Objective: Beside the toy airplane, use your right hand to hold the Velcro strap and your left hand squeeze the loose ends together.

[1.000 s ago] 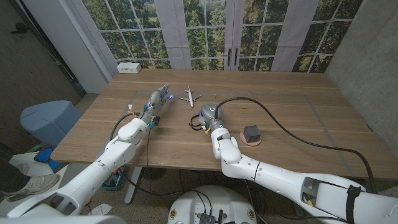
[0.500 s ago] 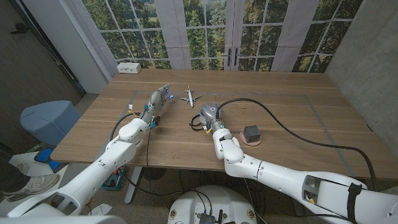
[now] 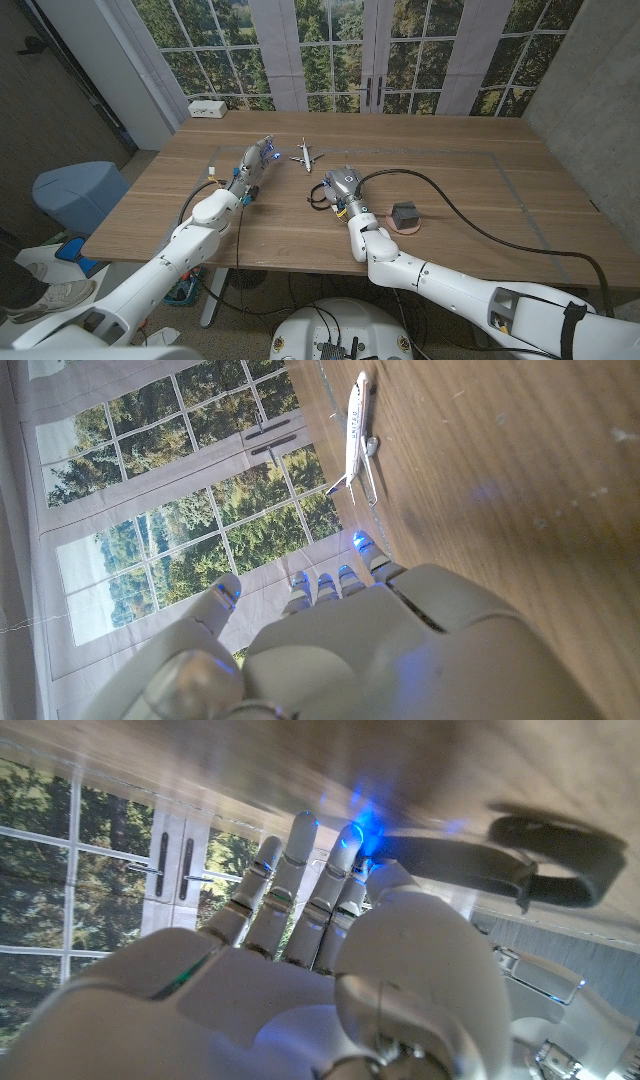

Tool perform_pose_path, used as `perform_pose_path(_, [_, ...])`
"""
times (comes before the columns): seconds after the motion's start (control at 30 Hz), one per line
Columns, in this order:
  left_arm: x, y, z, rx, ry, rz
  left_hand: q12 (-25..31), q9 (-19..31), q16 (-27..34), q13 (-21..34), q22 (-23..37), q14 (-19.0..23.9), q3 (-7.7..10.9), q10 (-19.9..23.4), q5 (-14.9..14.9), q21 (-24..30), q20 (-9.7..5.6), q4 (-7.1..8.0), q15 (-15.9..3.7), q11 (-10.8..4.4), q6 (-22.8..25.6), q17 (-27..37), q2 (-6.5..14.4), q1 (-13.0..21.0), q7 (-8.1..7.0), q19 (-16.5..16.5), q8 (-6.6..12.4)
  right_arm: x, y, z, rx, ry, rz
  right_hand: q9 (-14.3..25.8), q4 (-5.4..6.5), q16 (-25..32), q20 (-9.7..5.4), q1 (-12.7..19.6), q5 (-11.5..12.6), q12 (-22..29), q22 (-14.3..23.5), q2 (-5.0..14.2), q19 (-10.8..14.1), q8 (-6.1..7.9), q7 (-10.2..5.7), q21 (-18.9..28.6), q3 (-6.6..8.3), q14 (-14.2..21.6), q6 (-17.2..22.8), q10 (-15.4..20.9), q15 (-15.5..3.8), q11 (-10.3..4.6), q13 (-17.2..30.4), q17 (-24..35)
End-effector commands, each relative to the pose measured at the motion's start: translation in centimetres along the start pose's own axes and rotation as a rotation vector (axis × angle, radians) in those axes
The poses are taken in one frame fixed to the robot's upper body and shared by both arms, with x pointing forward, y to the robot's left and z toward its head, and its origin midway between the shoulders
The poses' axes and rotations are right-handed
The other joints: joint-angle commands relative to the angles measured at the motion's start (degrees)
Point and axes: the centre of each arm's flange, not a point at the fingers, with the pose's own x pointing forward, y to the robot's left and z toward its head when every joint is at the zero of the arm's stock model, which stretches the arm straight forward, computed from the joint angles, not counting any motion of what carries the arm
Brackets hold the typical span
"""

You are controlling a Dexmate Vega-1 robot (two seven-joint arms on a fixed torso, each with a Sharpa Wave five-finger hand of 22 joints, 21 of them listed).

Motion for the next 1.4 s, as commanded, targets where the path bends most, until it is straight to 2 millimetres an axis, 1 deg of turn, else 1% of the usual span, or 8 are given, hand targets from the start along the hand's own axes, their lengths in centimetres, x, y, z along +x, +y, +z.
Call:
perform_pose_path(0.03, [0.2, -0.4, 0.3, 0.004, 0.004, -0.012, 0.3, 0.0, 0.2, 0.0, 0.1, 1.4, -0.07, 1.5, 0.0, -0.1, 0.52, -1.19, 0.89, 0.41, 0.9, -0.2, 1.7, -0.2, -0.29, 1.1, 0.24, 0.1, -1.8, -1.3, 0.084, 0.019, -0.177, 1.2, 0.51, -0.4, -1.25, 0.0, 0.5, 0.8, 0.1, 0.48, -0.6, 0.88, -0.07, 0.6, 0.30, -0.1, -0.2, -0.3, -8.56, -0.11, 1.4, 0.9])
perform_pose_path(0.13, [0.2, -0.4, 0.3, 0.010, 0.012, -0.017, 0.6, 0.0, 0.5, 0.0, 0.1, 3.2, -0.23, 2.5, -0.3, 0.0, 1.19, -2.38, 1.78, 0.52, 1.7, -0.3, 0.9, 0.2, -0.63, 2.5, 0.41, 0.2, -2.2, -1.7, 0.081, 0.018, -0.197, 2.0, 0.57, -0.9, -1.38, 0.0, 0.6, 1.2, 0.1, 0.50, -0.8, 1.34, -0.34, 0.9, 0.44, -0.3, -0.5, -0.6, -8.57, -0.13, 2.5, 1.5])
perform_pose_path(0.27, [0.2, -0.5, 0.6, 0.041, 0.036, -0.022, 1.1, 0.1, 0.6, 0.1, 0.1, 6.5, -0.45, 5.7, -1.3, -0.5, 1.95, -6.61, 2.74, 1.27, 4.6, -0.4, -1.1, 2.1, -0.29, 4.9, 0.96, 0.4, -2.7, -2.1, 0.071, 0.019, -0.225, 2.8, 0.55, -1.3, -1.39, -0.1, 0.7, 1.6, 0.0, 0.43, -0.8, 1.87, -0.45, 1.2, 0.57, -0.1, -0.6, -0.6, -8.60, -0.23, 3.4, 2.1])
perform_pose_path(0.4, [0.3, -0.7, 1.2, 0.105, 0.075, -0.041, 1.8, 0.2, 0.7, 0.2, 0.1, 9.5, 0.33, 9.6, -2.4, -1.2, 2.07, -11.42, 2.95, 1.20, 8.5, -0.3, -1.8, 5.0, 0.74, 6.6, 1.75, 0.6, -3.3, -2.4, 0.055, 0.022, -0.244, 3.4, 0.50, -1.6, -1.50, -0.1, 0.8, 1.9, -0.1, 0.29, -0.9, 2.29, -0.55, 1.5, 0.68, -0.1, -0.8, -0.8, -8.64, -0.26, 4.2, 2.6])
perform_pose_path(0.47, [0.5, -0.8, 1.5, 0.137, 0.091, -0.054, 2.0, 0.3, 0.7, 0.3, 0.2, 10.3, 0.59, 11.1, -2.8, -1.4, 2.14, -12.94, 2.86, 1.59, 10.2, -0.2, -1.8, 5.9, 1.12, 7.2, 2.07, 0.7, -3.5, -2.4, 0.048, 0.023, -0.251, 3.7, 0.56, -1.8, -1.58, -0.1, 0.9, 2.0, -0.1, 0.31, -1.0, 2.45, -0.55, 1.6, 0.73, 0.0, -0.9, -0.9, -8.61, -0.31, 4.5, 2.8])
perform_pose_path(0.6, [0.6, -0.9, 2.1, 0.192, 0.115, -0.065, 2.3, 0.3, 0.8, 0.3, 0.3, 12.1, 1.10, 13.2, -3.1, -1.7, 2.13, -15.12, 2.94, 0.92, 13.4, -0.2, -1.8, 7.7, 1.62, 8.4, 2.68, 0.9, -3.9, -2.5, 0.035, 0.033, -0.263, 4.1, 0.54, -2.1, -1.62, -0.2, 0.9, 2.0, -0.2, 0.20, -1.1, 2.76, -0.49, 1.8, 0.80, 0.0, -1.0, -1.0, -8.62, -0.37, 4.8, 3.2])
perform_pose_path(0.9, [0.7, -1.2, 3.2, 0.282, 0.138, -0.063, 3.0, 0.4, 1.0, 0.5, 0.4, 14.7, 1.75, 17.3, -3.4, -2.1, 2.34, -16.58, 2.48, 0.42, 16.8, -0.1, -1.7, 10.8, 2.41, 9.8, 3.25, 1.2, -4.9, -2.6, -0.013, 0.044, -0.268, 5.3, 0.49, -2.9, -1.76, -0.3, 1.1, 1.9, -0.3, -0.02, -1.4, 3.61, -0.60, 2.3, 1.01, 0.3, -1.1, -0.9, -8.65, -0.44, 5.1, 4.3])
perform_pose_path(1.4, [1.1, -2.6, 5.4, 0.435, 0.139, -0.075, 3.3, 0.6, 1.2, 0.7, 0.5, 18.6, 1.41, 21.8, -3.7, -2.7, 2.59, -17.06, 1.80, -0.52, 23.4, 0.0, -4.9, 16.6, 2.02, 11.7, 5.00, 1.7, -5.6, -2.5, -0.066, 0.047, -0.281, 5.9, 0.53, -4.6, -1.94, -0.7, 1.3, 1.5, -0.5, -0.26, -2.1, 4.09, -0.92, 3.1, 1.36, 0.5, -1.3, -1.0, -8.68, -0.43, 5.4, 5.9])
